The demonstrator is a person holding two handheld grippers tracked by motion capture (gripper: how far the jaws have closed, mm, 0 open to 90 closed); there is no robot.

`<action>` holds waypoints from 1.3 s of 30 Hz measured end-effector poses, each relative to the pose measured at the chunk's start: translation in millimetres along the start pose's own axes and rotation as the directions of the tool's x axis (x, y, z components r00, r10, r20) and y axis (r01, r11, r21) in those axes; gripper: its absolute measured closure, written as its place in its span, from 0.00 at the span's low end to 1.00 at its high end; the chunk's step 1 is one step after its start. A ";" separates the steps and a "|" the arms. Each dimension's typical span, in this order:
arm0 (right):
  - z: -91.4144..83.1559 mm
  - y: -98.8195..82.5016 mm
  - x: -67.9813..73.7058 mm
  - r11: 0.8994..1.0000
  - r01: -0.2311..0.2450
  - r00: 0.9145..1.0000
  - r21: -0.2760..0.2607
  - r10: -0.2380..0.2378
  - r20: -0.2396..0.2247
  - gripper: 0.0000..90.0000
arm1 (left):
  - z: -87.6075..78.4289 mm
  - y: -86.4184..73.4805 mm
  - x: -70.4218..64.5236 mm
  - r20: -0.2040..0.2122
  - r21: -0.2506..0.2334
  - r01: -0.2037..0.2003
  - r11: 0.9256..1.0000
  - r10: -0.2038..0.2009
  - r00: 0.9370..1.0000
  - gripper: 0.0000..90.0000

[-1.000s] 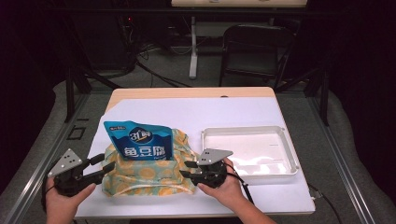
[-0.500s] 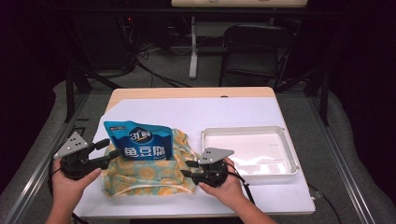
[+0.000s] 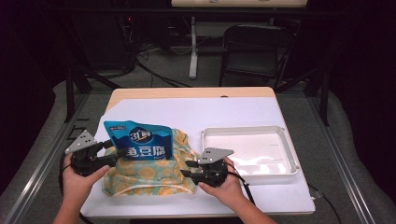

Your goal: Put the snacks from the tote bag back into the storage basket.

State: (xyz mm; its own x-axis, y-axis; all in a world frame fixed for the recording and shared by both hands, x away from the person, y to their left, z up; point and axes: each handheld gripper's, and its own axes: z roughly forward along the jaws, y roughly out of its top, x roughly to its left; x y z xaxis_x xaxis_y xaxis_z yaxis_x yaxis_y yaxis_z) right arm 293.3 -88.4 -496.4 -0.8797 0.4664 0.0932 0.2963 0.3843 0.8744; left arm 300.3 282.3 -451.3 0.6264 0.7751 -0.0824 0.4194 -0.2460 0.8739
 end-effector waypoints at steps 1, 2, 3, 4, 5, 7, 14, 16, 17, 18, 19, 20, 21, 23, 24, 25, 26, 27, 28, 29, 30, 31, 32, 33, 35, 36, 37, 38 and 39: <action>0.0 -0.1 -0.2 1.000 -0.001 1.000 0.000 0.001 -0.001 0.70 | 0.8 0.1 -0.2 0.004 -0.002 0.001 1.000 -0.001 1.000 0.47; -0.1 -0.1 -0.4 1.000 0.000 1.000 0.002 0.000 0.000 0.70 | 1.8 0.1 -0.4 0.010 -0.004 0.004 1.000 -0.004 1.000 0.47; -0.1 -0.2 -0.5 1.000 -0.003 1.000 0.000 0.003 0.000 0.70 | 2.6 0.1 -0.5 0.023 -0.002 0.011 1.000 -0.010 1.000 0.48; -0.1 -0.3 -0.6 1.000 -0.004 1.000 0.001 0.004 0.001 0.70 | 3.2 0.0 -0.8 0.031 -0.001 0.012 1.000 -0.012 0.999 0.49; -0.1 -0.3 -0.6 1.000 -0.005 1.000 0.000 0.005 0.001 0.70 | 4.3 -0.5 -1.3 0.032 -0.006 0.010 1.000 -0.010 0.999 0.50; 0.1 -0.3 -0.3 1.000 -0.003 1.000 -0.002 0.003 0.000 0.70 | 6.3 -1.5 -1.8 0.041 -0.008 0.013 1.000 -0.013 0.999 0.50; 1.1 -0.8 0.4 1.000 -0.004 1.000 0.000 0.004 -0.003 0.70 | 12.1 -4.5 -4.0 0.079 0.021 0.002 1.000 -0.004 0.997 0.54; 1.5 -0.9 0.5 1.000 -0.004 1.000 0.001 0.004 -0.003 0.70 | 12.6 -4.7 -4.8 0.080 0.020 -0.005 1.000 0.004 0.997 0.56; 1.7 -0.9 0.4 1.000 -0.005 1.000 0.002 0.005 -0.003 0.70 | 12.5 -4.8 -4.9 0.080 0.020 -0.008 1.000 0.006 0.997 0.57; 1.9 -1.0 0.5 1.000 -0.004 1.000 0.001 0.004 -0.003 0.70 | 12.4 -4.9 -4.8 0.081 0.020 -0.009 1.000 0.007 0.997 0.57; 2.1 -1.1 0.5 1.000 -0.004 1.000 0.002 0.004 -0.003 0.70 | 12.3 -5.2 -4.8 0.082 0.016 -0.009 1.000 0.008 0.997 0.58; 2.2 -1.2 0.3 1.000 -0.003 1.000 0.004 0.003 -0.001 0.70 | 12.1 -5.5 -4.5 0.083 0.015 -0.008 1.000 0.007 0.997 0.59; 2.5 -1.3 0.3 1.000 -0.003 1.000 0.002 0.003 -0.001 0.70 | 11.9 -5.8 -4.7 0.084 0.012 0.000 1.000 -0.001 0.996 0.59; 2.7 -1.3 0.4 1.000 -0.003 1.000 0.002 0.003 -0.001 0.70 | 11.8 -6.1 -5.1 0.082 0.010 -0.002 1.000 0.001 0.997 0.61; 2.7 -1.3 0.4 1.000 -0.002 1.000 0.002 0.002 -0.001 0.70 | 11.7 -6.1 -5.3 0.080 0.010 -0.004 1.000 0.003 0.997 0.61; 2.7 -1.3 0.4 1.000 -0.002 1.000 0.002 0.002 -0.001 0.70 | 11.7 -6.1 -5.6 0.077 0.011 -0.005 1.000 0.004 0.997 0.62; 2.8 -1.3 0.4 1.000 -0.002 1.000 0.001 0.002 -0.001 0.70 | 11.7 -6.1 -5.8 0.075 0.010 -0.006 1.000 0.006 0.997 0.62; 2.8 -1.3 0.4 1.000 -0.003 1.000 0.001 0.003 -0.001 0.70 | 11.6 -6.1 -6.0 0.074 0.010 -0.009 1.000 0.008 0.997 0.62; 2.9 -1.3 0.4 1.000 -0.002 1.000 0.001 0.002 -0.002 0.70 | 11.7 -6.2 -6.2 0.073 0.009 -0.010 1.000 0.010 0.997 0.63; 2.9 -1.3 0.4 1.000 -0.003 1.000 0.001 0.003 -0.002 0.70 | 11.6 -6.3 -6.3 0.071 0.010 -0.013 1.000 0.012 0.997 0.64; 3.0 -1.3 0.3 1.000 -0.003 1.000 0.001 0.003 -0.003 0.70 | 11.7 -6.5 -6.5 0.068 0.007 -0.015 1.000 0.015 0.998 0.66; 3.0 -1.2 0.3 1.000 -0.003 1.000 0.000 0.003 -0.001 0.70 | 11.4 -6.4 -6.8 0.066 0.011 -0.017 1.000 0.016 0.998 0.66; 3.0 -1.1 0.4 1.000 -0.005 1.000 -0.002 0.005 -0.002 0.70 | 11.7 -6.5 -7.2 0.064 0.007 -0.018 1.000 0.018 0.998 0.67; 2.9 -1.1 0.4 1.000 -0.007 1.000 -0.005 0.007 0.000 0.70 | 11.7 -6.5 -7.3 0.061 0.008 -0.022 1.000 0.021 0.998 0.68; 2.5 -0.8 0.3 1.000 -0.009 1.000 -0.006 0.009 0.001 0.70 | 11.7 -6.7 -7.5 0.060 0.006 -0.023 1.000 0.023 0.998 0.69; 2.5 -0.7 0.2 1.000 -0.008 1.000 -0.010 0.009 0.002 0.70 | 11.5 -6.8 -7.5 0.060 0.007 -0.024 1.000 0.024 0.998 0.69; 2.4 -0.6 -0.1 1.000 -0.008 1.000 -0.012 0.008 0.001 0.70 | 11.5 -6.9 -7.3 0.061 0.007 -0.027 1.000 0.027 0.998 0.70; 2.3 -0.2 -0.2 1.000 -0.013 1.000 -0.015 0.014 0.002 0.70 | 11.4 -6.9 -7.2 0.062 0.007 -0.029 1.000 0.028 0.998 0.70; 2.6 0.0 -0.2 0.999 -0.023 1.000 -0.023 0.023 0.000 0.70 | 11.5 -6.9 -7.2 0.062 0.007 -0.028 1.000 0.028 0.998 0.71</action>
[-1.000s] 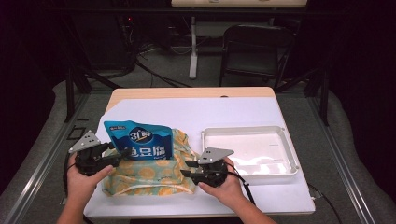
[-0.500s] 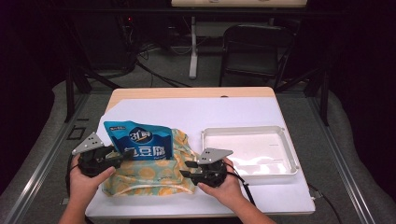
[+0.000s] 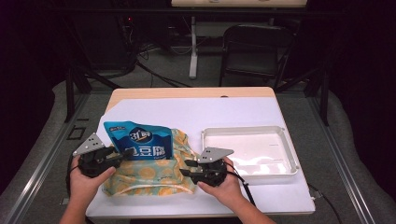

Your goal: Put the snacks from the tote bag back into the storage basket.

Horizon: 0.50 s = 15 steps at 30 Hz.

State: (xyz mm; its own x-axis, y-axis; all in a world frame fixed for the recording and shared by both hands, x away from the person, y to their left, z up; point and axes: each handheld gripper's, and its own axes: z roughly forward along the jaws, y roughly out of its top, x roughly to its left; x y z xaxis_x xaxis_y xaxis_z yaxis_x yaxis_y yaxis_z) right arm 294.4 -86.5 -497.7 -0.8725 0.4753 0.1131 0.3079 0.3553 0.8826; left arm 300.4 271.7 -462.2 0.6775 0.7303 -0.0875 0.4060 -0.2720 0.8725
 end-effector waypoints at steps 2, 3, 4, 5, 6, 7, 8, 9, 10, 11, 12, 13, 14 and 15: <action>0.3 1.3 -0.9 1.000 0.001 1.000 -0.003 -0.001 -0.002 0.70 | 0.1 0.2 0.0 0.000 0.000 -0.002 1.000 0.002 1.000 0.71; 0.6 2.1 -1.1 1.000 0.001 1.000 -0.003 -0.001 -0.002 0.70 | 0.1 0.2 0.0 -0.001 0.000 -0.001 1.000 0.001 1.000 0.71; 0.9 3.3 -1.5 1.000 0.006 1.000 -0.001 -0.006 0.002 0.70 | 0.1 0.2 0.0 -0.001 0.000 -0.001 1.000 0.001 1.000 0.71; 1.8 4.2 -1.6 1.000 0.003 1.000 -0.009 -0.002 0.006 0.71 | 0.1 0.2 0.0 0.000 0.000 -0.002 1.000 0.002 1.000 0.71; 1.8 6.0 -2.0 1.000 0.006 1.000 -0.009 -0.006 0.013 0.71 | 0.2 0.2 -0.1 -0.001 -0.001 0.000 1.000 0.000 1.000 0.71; 2.1 8.0 -2.4 1.000 0.008 1.000 -0.011 -0.008 0.017 0.71 | 0.2 0.3 -0.2 -0.001 -0.001 0.000 1.000 0.000 1.000 0.71; 2.6 10.1 -2.7 1.000 0.010 1.000 -0.016 -0.010 0.024 0.71 | 0.1 0.3 -0.3 -0.002 0.000 -0.001 1.000 0.001 1.000 0.71; 3.0 12.3 -3.3 1.000 0.013 0.999 -0.021 -0.013 0.029 0.72 | 0.0 0.4 -0.4 -0.002 0.001 0.000 1.000 0.000 1.000 0.71; 3.6 14.5 -3.9 1.000 0.016 0.999 -0.025 -0.015 0.033 0.72 | 0.0 0.4 -0.4 -0.002 0.002 0.000 1.000 0.000 1.000 0.71; 4.6 17.2 -4.6 0.999 0.013 0.999 -0.031 -0.012 0.039 0.72 | -0.1 0.4 -0.4 -0.002 0.002 0.000 1.000 0.000 1.000 0.71; 5.2 19.0 -5.2 0.999 0.014 0.999 -0.031 -0.013 0.042 0.72 | -0.1 0.4 -0.5 -0.002 0.002 0.000 1.000 0.000 1.000 0.71; 6.1 21.2 -5.9 0.999 0.015 0.999 -0.037 -0.014 0.040 0.73 | -0.1 0.5 -0.5 -0.003 0.002 0.000 1.000 0.000 1.000 0.71; 7.0 23.5 -6.3 0.999 0.015 0.999 -0.042 -0.014 0.044 0.73 | -0.1 0.5 -0.5 -0.003 0.002 0.000 1.000 0.000 1.000 0.71; 8.0 25.7 -6.7 0.999 0.017 0.999 -0.045 -0.015 0.046 0.74 | -0.1 0.6 -0.6 -0.004 0.003 -0.001 1.000 0.001 1.000 0.72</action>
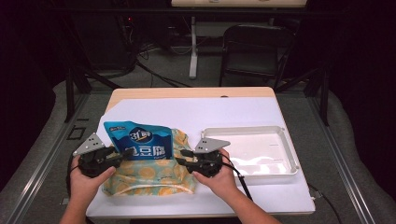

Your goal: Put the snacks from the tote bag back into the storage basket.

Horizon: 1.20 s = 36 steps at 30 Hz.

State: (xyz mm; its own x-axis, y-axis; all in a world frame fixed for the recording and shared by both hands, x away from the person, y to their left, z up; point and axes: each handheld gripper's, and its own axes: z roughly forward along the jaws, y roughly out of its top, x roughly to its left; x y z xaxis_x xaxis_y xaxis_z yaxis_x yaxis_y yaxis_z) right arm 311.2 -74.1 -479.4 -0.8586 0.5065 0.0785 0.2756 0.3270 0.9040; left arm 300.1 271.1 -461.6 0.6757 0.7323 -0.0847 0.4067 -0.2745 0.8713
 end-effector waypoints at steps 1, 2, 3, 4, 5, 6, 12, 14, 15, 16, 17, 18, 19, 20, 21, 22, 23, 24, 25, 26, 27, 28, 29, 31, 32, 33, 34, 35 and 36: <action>1.2 1.8 -0.5 1.000 0.000 1.000 -0.006 0.000 0.001 0.75 | 0.0 0.0 -0.1 -0.001 0.000 -0.001 1.000 0.001 1.000 0.72; 2.4 3.4 -1.3 1.000 0.001 1.000 -0.006 -0.001 0.001 0.75 | 0.0 0.1 -0.1 -0.001 0.000 -0.003 1.000 0.003 1.000 0.72; 4.0 5.2 -1.9 1.000 0.000 1.000 -0.010 0.000 0.002 0.76 | 0.0 0.2 -0.1 -0.002 0.000 -0.004 1.000 0.004 1.000 0.72; 4.9 5.9 -2.3 1.000 -0.002 1.000 -0.011 0.002 0.000 0.77 | 0.0 0.2 -0.2 -0.001 0.000 -0.006 1.000 0.006 1.000 0.72; 5.7 6.9 -2.7 1.000 -0.003 1.000 -0.012 0.003 0.001 0.77 | 0.0 0.2 -0.2 -0.001 -0.001 -0.006 1.000 0.006 1.000 0.73; 6.4 7.6 -3.1 1.000 -0.004 1.000 -0.013 0.004 0.001 0.77 | 0.1 0.4 -0.3 0.000 -0.002 -0.006 1.000 0.006 1.000 0.73; 13.2 8.6 -4.9 1.000 -0.004 1.000 -0.013 0.004 0.000 0.79 | 0.1 0.6 -0.8 0.002 -0.005 -0.010 1.000 0.010 1.000 0.75; 15.2 9.2 -5.2 1.000 -0.001 1.000 -0.010 0.001 0.000 0.79 | 0.0 0.6 -1.0 0.003 -0.008 -0.009 1.000 0.009 1.000 0.76; 16.2 9.3 -5.3 1.000 -0.003 1.000 -0.010 0.003 0.000 0.79 | -0.1 0.6 -1.1 0.004 -0.009 -0.010 1.000 0.010 1.000 0.77; 16.8 9.6 -5.5 1.000 -0.002 1.000 -0.010 0.002 0.001 0.79 | 0.0 0.5 -1.2 0.005 -0.012 -0.013 1.000 0.013 1.000 0.78; 17.2 9.7 -5.8 1.000 -0.002 1.000 -0.010 0.002 0.003 0.79 | -0.2 0.5 -1.3 0.009 -0.011 -0.017 1.000 0.017 1.000 0.79; 17.4 9.7 -6.4 1.000 0.000 1.000 -0.010 0.000 0.004 0.79 | -0.4 0.5 -1.4 0.013 -0.012 -0.019 1.000 0.019 1.000 0.80; 17.3 9.5 -6.9 1.000 -0.001 1.000 -0.009 0.001 0.004 0.79 | -0.6 0.3 -1.3 0.017 -0.015 -0.021 1.000 0.021 1.000 0.82; 17.1 9.1 -7.2 1.000 -0.003 1.000 -0.008 0.003 0.006 0.79 | -1.0 0.1 -1.5 0.018 -0.016 -0.025 1.000 0.025 1.000 0.84; 16.7 8.8 -7.4 1.000 -0.002 1.000 -0.007 0.002 0.006 0.79 | -1.2 0.0 -1.6 0.019 -0.015 -0.029 0.999 0.029 0.999 0.86; 16.0 8.5 -7.3 1.000 -0.001 1.000 -0.007 0.002 0.009 0.79 | -1.5 0.0 -1.6 0.021 -0.014 -0.033 0.999 0.033 0.999 0.87; 15.0 8.3 -7.4 1.000 0.001 1.000 -0.007 -0.001 0.010 0.79 | -1.9 0.0 -1.9 0.020 -0.012 -0.038 0.999 0.038 0.999 0.89; 13.7 8.2 -7.3 1.000 0.002 1.000 -0.006 -0.002 0.012 0.78 | -2.5 0.1 -1.9 0.020 -0.005 -0.045 0.999 0.046 0.999 0.90; 12.6 8.1 -7.7 1.000 0.005 1.000 -0.009 -0.005 0.014 0.78 | -2.2 -0.3 -2.4 0.019 -0.012 -0.045 0.999 0.046 0.999 0.90; 11.4 8.0 -7.8 1.000 0.002 1.000 -0.010 -0.002 0.014 0.78 | -2.3 -0.4 -2.5 0.020 -0.011 -0.049 0.999 0.049 0.999 0.91; 10.3 7.5 -8.3 1.000 0.001 1.000 -0.012 0.000 0.018 0.78 | -2.4 -0.4 -2.4 0.020 -0.009 -0.054 0.998 0.054 0.998 0.92; 9.2 7.2 -8.8 1.000 0.001 1.000 -0.012 0.000 0.019 0.78 | -2.4 -0.4 -2.5 0.021 -0.008 -0.060 0.998 0.060 0.998 0.92; 8.3 6.7 -9.6 1.000 0.000 1.000 -0.011 0.000 0.020 0.78 | -2.2 -0.3 -2.8 0.019 -0.009 -0.062 0.998 0.062 0.998 0.93; 6.4 5.4 -10.6 1.000 -0.002 1.000 -0.011 0.003 0.026 0.78 | -1.9 -0.3 -3.3 0.017 -0.007 -0.070 0.998 0.070 0.997 0.94; 5.2 4.5 -11.4 1.000 -0.004 1.000 -0.012 0.004 0.027 0.78 | -1.6 -0.4 -3.5 0.017 -0.009 -0.072 0.997 0.072 0.997 0.95; 4.5 4.0 -11.8 1.000 -0.006 1.000 -0.012 0.006 0.030 0.78 | -1.7 -0.2 -3.5 0.019 -0.008 -0.072 0.997 0.073 0.997 0.95; 4.1 3.4 -12.4 1.000 -0.009 1.000 -0.016 0.010 0.029 0.78 | -1.6 -0.4 -3.4 0.019 -0.010 -0.072 0.997 0.072 0.997 0.96; 3.2 2.9 -13.0 1.000 -0.007 0.999 -0.014 0.007 0.035 0.78 | -1.6 -0.3 -3.4 0.021 -0.008 -0.070 0.997 0.071 0.997 0.96; 2.5 2.3 -13.4 1.000 -0.009 0.999 -0.015 0.010 0.036 0.78 | -1.5 -0.1 -3.5 0.021 -0.008 -0.071 0.997 0.071 0.997 0.97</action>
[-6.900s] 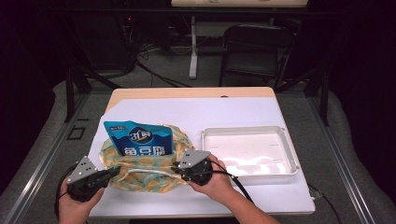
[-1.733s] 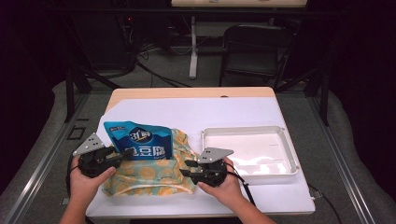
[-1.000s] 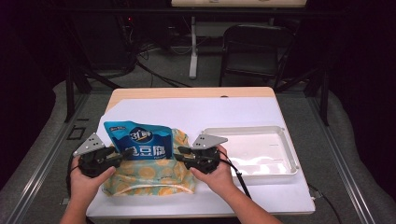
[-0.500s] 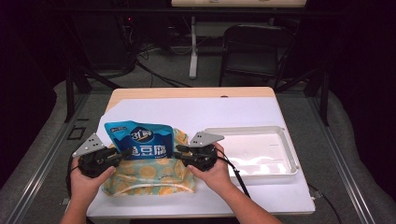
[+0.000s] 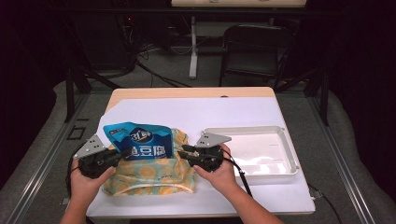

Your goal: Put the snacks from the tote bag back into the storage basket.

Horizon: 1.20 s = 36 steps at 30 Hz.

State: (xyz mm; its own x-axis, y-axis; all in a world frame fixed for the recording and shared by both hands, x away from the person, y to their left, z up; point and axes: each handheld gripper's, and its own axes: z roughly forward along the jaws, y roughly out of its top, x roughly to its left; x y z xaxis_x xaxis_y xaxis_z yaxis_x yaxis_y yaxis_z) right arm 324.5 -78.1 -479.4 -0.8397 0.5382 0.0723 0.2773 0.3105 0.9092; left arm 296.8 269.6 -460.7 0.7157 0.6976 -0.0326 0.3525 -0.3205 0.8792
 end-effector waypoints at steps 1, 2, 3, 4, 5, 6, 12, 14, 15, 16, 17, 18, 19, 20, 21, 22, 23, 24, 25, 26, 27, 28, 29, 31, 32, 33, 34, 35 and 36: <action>-0.4 -0.5 -0.6 1.000 -0.002 1.000 0.000 0.002 -0.002 0.78 | 0.1 0.3 0.1 0.001 0.001 0.001 1.000 -0.001 1.000 0.97; -1.0 -1.1 -1.0 1.000 -0.001 1.000 -0.001 0.001 0.003 0.78 | 0.4 0.3 0.3 0.005 -0.004 0.006 1.000 -0.006 1.000 0.98; -1.6 -1.6 -1.3 1.000 -0.006 1.000 -0.003 0.006 0.006 0.78 | 0.4 0.4 0.4 0.007 -0.005 0.007 1.000 -0.007 1.000 0.98; -2.5 -2.0 -2.4 1.000 -0.005 1.000 -0.003 0.005 0.005 0.78 | 0.5 0.4 0.6 0.011 -0.007 0.009 1.000 -0.008 1.000 0.99; -3.6 -2.4 -2.8 1.000 -0.010 1.000 -0.005 0.010 0.010 0.78 | 0.5 0.6 1.1 0.014 -0.008 0.007 1.000 -0.007 1.000 0.99; -4.9 -2.8 -3.7 1.000 -0.011 1.000 -0.006 0.011 0.014 0.77 | 0.7 0.7 1.3 0.016 -0.010 0.008 1.000 -0.007 1.000 0.99; -10.6 -4.4 -7.8 1.000 -0.024 0.999 -0.012 0.024 0.026 0.77 | 1.2 3.2 1.2 0.033 -0.020 0.026 0.999 -0.025 0.999 1.00; -11.3 -4.7 -8.3 1.000 -0.023 0.999 -0.013 0.023 0.026 0.77 | 2.0 4.9 1.3 0.043 -0.027 0.031 0.999 -0.030 0.999 1.00; -11.4 -4.9 -8.4 1.000 -0.024 0.999 -0.014 0.024 0.027 0.77 | 2.2 5.4 1.0 0.045 -0.027 0.037 0.999 -0.036 0.998 1.00; -11.5 -5.1 -8.4 1.000 -0.024 0.999 -0.012 0.024 0.027 0.77 | 2.4 6.4 0.9 0.048 -0.028 0.036 0.999 -0.034 0.998 1.00; -11.7 -5.4 -8.5 1.000 -0.024 0.999 -0.010 0.024 0.028 0.77 | 2.3 7.4 0.7 0.048 -0.027 0.033 0.999 -0.031 0.998 1.00; -11.8 -5.9 -8.5 1.000 -0.027 0.999 -0.009 0.027 0.027 0.77 | 2.5 8.0 0.7 0.052 -0.030 0.033 0.999 -0.031 0.998 1.00; -11.9 -6.2 -8.6 1.000 -0.027 0.999 -0.009 0.027 0.026 0.77 | 2.6 8.7 0.1 0.052 -0.033 0.038 0.999 -0.037 0.998 1.00; -11.9 -6.8 -8.6 1.000 -0.026 0.999 -0.009 0.026 0.025 0.77 | 2.6 9.3 0.1 0.054 -0.034 0.039 0.999 -0.037 0.998 1.00; -12.1 -7.1 -8.7 1.000 -0.025 0.999 -0.007 0.026 0.025 0.77 | 2.5 10.2 0.2 0.056 -0.035 0.041 0.999 -0.039 0.998 1.00; -12.1 -7.6 -8.6 1.000 -0.027 0.999 -0.004 0.027 0.021 0.77 | 2.7 11.0 -0.2 0.053 -0.039 0.046 0.998 -0.044 0.998 1.00; -11.8 -8.1 -8.5 1.000 -0.025 0.999 -0.004 0.025 0.019 0.76 | 2.6 11.9 -0.2 0.054 -0.040 0.046 0.998 -0.043 0.998 1.00; -11.4 -8.7 -7.8 1.000 -0.027 0.999 -0.003 0.027 0.019 0.76 | 2.7 12.7 -0.1 0.056 -0.042 0.044 0.998 -0.042 0.998 1.00; -10.9 -9.4 -7.1 1.000 -0.029 1.000 -0.001 0.029 0.013 0.76 | 2.8 13.5 -0.1 0.057 -0.047 0.044 0.998 -0.041 0.997 1.00; -10.3 -10.1 -6.0 1.000 -0.023 1.000 0.009 0.023 0.009 0.75 | 2.8 14.0 -0.1 0.060 -0.049 0.048 0.998 -0.045 0.997 1.00; -9.6 -10.6 -5.4 1.000 -0.022 1.000 0.011 0.022 0.005 0.75 | 2.9 14.5 0.1 0.064 -0.054 0.054 0.997 -0.051 0.997 1.00; -8.5 -11.3 -4.4 1.000 -0.022 1.000 0.015 0.022 -0.001 0.74 | 2.8 15.0 0.3 0.064 -0.058 0.057 0.997 -0.053 0.997 1.00; -7.4 -11.9 -3.5 1.000 -0.019 1.000 0.018 0.019 -0.005 0.73 | 2.3 16.0 0.3 0.069 -0.058 0.061 0.996 -0.057 0.996 1.00; -5.1 -12.9 -2.0 1.000 -0.016 1.000 0.024 0.016 -0.015 0.72 | 2.3 17.4 -0.4 0.065 -0.067 0.061 0.996 -0.057 0.996 1.00; -4.3 -13.3 -1.2 1.000 -0.015 1.000 0.028 0.015 -0.018 0.72 | 2.1 18.6 -0.7 0.065 -0.069 0.059 0.996 -0.055 0.996 1.00; -3.5 -13.8 -0.6 1.000 -0.014 1.000 0.028 0.014 -0.019 0.71 | 1.9 19.7 -1.0 0.064 -0.072 0.060 0.996 -0.055 0.996 1.00; -3.0 -14.2 0.0 0.999 -0.014 1.000 0.032 0.014 -0.021 0.71 | 1.5 21.0 -1.4 0.064 -0.074 0.062 0.995 -0.058 0.996 1.00; -2.4 -14.5 0.4 0.999 -0.014 1.000 0.033 0.015 -0.023 0.71 | 0.9 22.4 -1.4 0.064 -0.074 0.057 0.996 -0.052 0.997 1.00; -2.0 -14.9 0.8 0.999 -0.016 1.000 0.035 0.017 -0.025 0.70 | 0.4 23.7 -1.7 0.064 -0.080 0.058 0.995 -0.053 0.997 1.00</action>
State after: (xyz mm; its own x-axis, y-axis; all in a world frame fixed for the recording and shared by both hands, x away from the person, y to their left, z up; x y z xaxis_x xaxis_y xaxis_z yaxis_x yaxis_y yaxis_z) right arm 318.7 -83.9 -492.0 -0.8463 0.5238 0.0975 0.3068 0.3296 0.8929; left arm 304.2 260.5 -440.0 0.7334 0.6709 -0.1095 0.3440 -0.2274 0.9110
